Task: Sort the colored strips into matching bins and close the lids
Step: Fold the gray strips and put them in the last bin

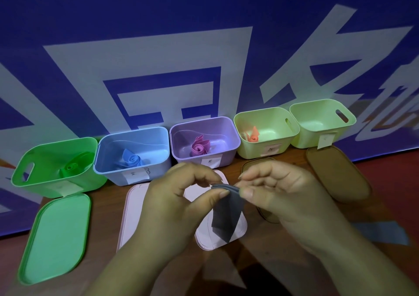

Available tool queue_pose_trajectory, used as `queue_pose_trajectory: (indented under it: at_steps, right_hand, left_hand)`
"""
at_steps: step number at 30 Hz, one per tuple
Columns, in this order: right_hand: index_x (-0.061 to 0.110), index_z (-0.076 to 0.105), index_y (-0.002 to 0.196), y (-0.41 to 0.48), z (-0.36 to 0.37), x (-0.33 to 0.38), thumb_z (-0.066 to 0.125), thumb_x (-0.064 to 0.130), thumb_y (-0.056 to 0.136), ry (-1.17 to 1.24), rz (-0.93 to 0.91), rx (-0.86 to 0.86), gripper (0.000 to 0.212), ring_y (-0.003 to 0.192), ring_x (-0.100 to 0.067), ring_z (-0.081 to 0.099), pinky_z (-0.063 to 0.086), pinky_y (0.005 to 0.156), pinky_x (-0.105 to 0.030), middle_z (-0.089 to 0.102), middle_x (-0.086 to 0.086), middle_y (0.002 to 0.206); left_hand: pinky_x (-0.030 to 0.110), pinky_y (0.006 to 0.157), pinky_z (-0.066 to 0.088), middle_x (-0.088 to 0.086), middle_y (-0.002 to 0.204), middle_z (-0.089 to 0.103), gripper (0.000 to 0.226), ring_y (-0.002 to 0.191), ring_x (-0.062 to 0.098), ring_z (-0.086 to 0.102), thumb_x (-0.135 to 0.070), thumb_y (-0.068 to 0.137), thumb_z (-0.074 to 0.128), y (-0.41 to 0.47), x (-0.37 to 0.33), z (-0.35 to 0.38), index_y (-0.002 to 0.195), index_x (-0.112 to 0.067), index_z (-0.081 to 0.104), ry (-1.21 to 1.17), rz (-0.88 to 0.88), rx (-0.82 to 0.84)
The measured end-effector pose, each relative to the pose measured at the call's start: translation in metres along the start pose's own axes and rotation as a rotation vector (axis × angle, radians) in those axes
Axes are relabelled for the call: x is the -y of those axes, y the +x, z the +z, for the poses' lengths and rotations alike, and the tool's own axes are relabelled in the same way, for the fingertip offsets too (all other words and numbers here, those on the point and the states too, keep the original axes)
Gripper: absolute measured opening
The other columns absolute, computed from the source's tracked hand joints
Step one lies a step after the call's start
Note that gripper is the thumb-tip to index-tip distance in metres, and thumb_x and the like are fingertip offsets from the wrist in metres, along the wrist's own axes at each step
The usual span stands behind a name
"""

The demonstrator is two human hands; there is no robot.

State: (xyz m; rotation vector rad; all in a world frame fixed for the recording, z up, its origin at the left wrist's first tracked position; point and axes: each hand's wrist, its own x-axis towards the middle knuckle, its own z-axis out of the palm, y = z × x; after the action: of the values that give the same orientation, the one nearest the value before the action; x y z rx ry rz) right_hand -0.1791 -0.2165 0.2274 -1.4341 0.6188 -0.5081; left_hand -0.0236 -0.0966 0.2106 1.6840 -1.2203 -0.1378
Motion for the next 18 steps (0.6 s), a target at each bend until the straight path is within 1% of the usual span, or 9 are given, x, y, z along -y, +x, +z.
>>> queue_pose_trajectory:
  at_steps: [3,5,6,8,10,12,14,16,18]
  right_hand:
    - [0.027,0.076,0.089,-0.004,-0.001,-0.003,0.08,0.015,0.063,-0.121,-0.071,-0.024,0.028,0.079,-0.02,0.072,0.057,0.074,-0.027,0.076,-0.005,0.086]
    - [0.031,0.077,0.085,-0.005,-0.002,-0.009,0.08,0.019,0.064,-0.183,-0.09,-0.094,0.025,0.076,-0.021,0.071,0.058,0.073,-0.031,0.076,-0.003,0.083]
    - [0.033,0.077,0.084,-0.005,-0.004,-0.012,0.082,0.018,0.066,-0.194,-0.097,-0.122,0.023,0.075,-0.02,0.071,0.057,0.072,-0.031,0.076,-0.002,0.081]
    - [0.035,0.078,0.082,-0.005,-0.01,-0.019,0.085,0.009,0.073,-0.188,-0.095,-0.146,0.028,0.071,-0.014,0.07,0.054,0.067,-0.029,0.076,-0.001,0.079]
    - [0.034,0.078,0.083,-0.007,-0.018,-0.025,0.081,0.003,0.077,-0.174,-0.078,-0.152,0.032,0.068,-0.01,0.069,0.05,0.064,-0.024,0.076,0.0,0.077]
    - [0.032,0.078,0.083,-0.008,-0.028,-0.03,0.079,0.0,0.077,-0.14,-0.065,-0.159,0.032,0.066,-0.007,0.068,0.049,0.063,-0.021,0.076,0.0,0.076]
    - [0.03,0.078,0.084,-0.009,-0.039,-0.036,0.078,-0.002,0.077,-0.108,-0.062,-0.179,0.033,0.068,-0.007,0.07,0.051,0.064,-0.02,0.077,0.0,0.076]
    - [0.032,0.079,0.082,-0.009,-0.051,-0.042,0.079,-0.001,0.077,-0.099,-0.067,-0.206,0.034,0.072,-0.009,0.072,0.053,0.068,-0.025,0.078,0.0,0.079]
    - [0.037,0.079,0.08,-0.011,-0.066,-0.049,0.081,0.002,0.076,-0.095,-0.083,-0.239,0.035,0.077,-0.013,0.074,0.056,0.074,-0.03,0.078,0.002,0.081]
  left_hand:
    - [0.004,0.076,0.041,-0.027,0.086,0.066,0.024,0.083,-0.002,0.062,-0.023,0.072,0.079,0.0,0.0,0.002,0.086,-0.041,0.069,-0.002,0.005,0.005]
    - [0.004,0.076,0.041,-0.025,0.086,0.067,0.023,0.084,-0.001,0.064,-0.022,0.074,0.078,0.001,-0.002,0.006,0.087,-0.039,0.071,-0.014,0.011,0.023]
    - [0.005,0.075,0.042,-0.023,0.085,0.068,0.02,0.083,0.0,0.064,-0.021,0.074,0.078,0.002,-0.003,0.008,0.086,-0.036,0.072,-0.03,0.012,0.038]
    - [0.008,0.073,0.044,-0.019,0.083,0.069,0.013,0.081,0.005,0.065,-0.021,0.076,0.078,0.002,-0.003,0.015,0.081,-0.032,0.074,-0.089,-0.017,0.073]
    - [0.014,0.071,0.047,-0.015,0.083,0.071,0.008,0.08,0.01,0.065,-0.027,0.076,0.077,0.002,0.0,0.024,0.082,-0.032,0.074,-0.173,-0.091,0.114]
    - [0.015,0.071,0.047,-0.013,0.085,0.072,0.018,0.079,0.012,0.066,-0.024,0.075,0.078,-0.001,0.002,0.034,0.087,-0.037,0.073,-0.247,-0.17,0.136]
    - [0.02,0.073,0.051,-0.009,0.085,0.074,0.026,0.079,0.012,0.067,-0.018,0.075,0.077,-0.003,0.001,0.048,0.087,-0.041,0.075,-0.326,-0.225,0.147]
    - [0.023,0.075,0.054,-0.004,0.085,0.074,0.03,0.079,0.014,0.069,-0.013,0.075,0.078,-0.002,-0.003,0.063,0.087,-0.04,0.076,-0.367,-0.266,0.149]
    - [0.021,0.074,0.054,-0.003,0.082,0.075,0.034,0.077,0.012,0.069,-0.003,0.076,0.08,0.001,-0.009,0.08,0.085,-0.036,0.077,-0.391,-0.301,0.151]
